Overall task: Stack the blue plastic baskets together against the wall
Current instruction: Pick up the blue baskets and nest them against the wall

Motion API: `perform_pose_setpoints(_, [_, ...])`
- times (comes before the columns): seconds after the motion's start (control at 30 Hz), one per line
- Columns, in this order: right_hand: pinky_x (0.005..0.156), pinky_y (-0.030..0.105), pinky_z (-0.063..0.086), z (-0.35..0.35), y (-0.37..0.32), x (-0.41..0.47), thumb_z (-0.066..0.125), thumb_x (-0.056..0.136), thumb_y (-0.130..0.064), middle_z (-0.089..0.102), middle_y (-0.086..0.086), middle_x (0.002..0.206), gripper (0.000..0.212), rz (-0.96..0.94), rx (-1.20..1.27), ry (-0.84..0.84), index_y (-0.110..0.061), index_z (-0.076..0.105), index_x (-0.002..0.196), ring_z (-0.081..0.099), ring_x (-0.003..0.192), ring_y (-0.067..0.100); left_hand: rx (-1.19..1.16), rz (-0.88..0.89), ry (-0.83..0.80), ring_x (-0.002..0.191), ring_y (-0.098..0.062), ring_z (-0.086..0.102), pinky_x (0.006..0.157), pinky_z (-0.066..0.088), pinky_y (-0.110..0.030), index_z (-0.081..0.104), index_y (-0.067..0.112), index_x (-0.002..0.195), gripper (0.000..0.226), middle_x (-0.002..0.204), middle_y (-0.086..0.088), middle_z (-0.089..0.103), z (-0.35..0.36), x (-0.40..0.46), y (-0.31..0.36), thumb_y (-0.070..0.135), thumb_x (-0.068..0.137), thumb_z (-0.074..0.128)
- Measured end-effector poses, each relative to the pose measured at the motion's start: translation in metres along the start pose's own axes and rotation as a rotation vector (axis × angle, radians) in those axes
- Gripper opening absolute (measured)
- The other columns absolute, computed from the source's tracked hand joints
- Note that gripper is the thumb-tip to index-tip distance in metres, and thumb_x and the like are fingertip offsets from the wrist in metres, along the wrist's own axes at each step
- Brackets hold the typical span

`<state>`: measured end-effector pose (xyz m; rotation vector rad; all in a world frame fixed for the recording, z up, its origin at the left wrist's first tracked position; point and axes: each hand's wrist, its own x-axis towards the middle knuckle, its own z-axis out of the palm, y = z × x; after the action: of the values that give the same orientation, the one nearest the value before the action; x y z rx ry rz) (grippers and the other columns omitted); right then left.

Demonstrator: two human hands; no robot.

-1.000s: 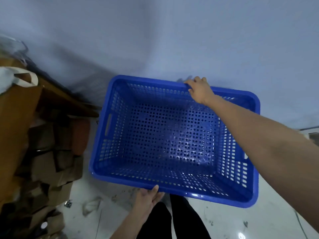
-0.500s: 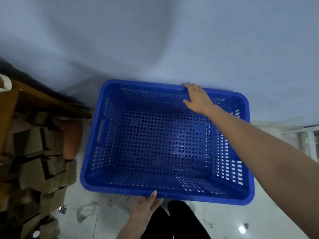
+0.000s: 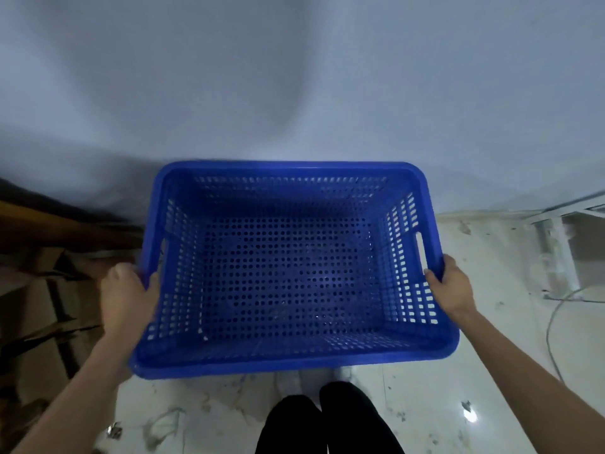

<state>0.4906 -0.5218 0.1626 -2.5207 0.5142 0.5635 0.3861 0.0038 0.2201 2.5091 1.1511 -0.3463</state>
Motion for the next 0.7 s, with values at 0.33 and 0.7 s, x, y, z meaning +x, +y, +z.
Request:
perform_pose_setpoints(0.33, [0.058,0.035,0.043,0.002,-0.015,0.008,0.053,0.095,-0.030,0.059,0.009,0.075,0.024,-0.047,0.164,0.148,-0.007,0.047,0.090,0.056,0.068,0.031,-0.362,-0.166,-0.161,0.094,-0.038,0.061,0.083,0.046,-0.048,0.057,0.008,0.117,0.031,0.104,-0.020,0.063,0.010,-0.010,-0.031,0.027,0.093,0.059])
perform_pose_setpoints(0.7, [0.061,0.043,0.051,-0.003,-0.019,0.025,0.045,0.097,-0.036,0.062,0.014,0.082,0.029,-0.069,-0.005,0.190,-0.008,0.040,0.093,0.060,0.068,0.035,-0.398,-0.174,-0.142,0.086,-0.034,0.059,0.077,0.048,-0.046,0.054,0.004,0.115,0.028,0.095,-0.015,0.059,0.026,-0.005,-0.013,0.021,0.094,0.058])
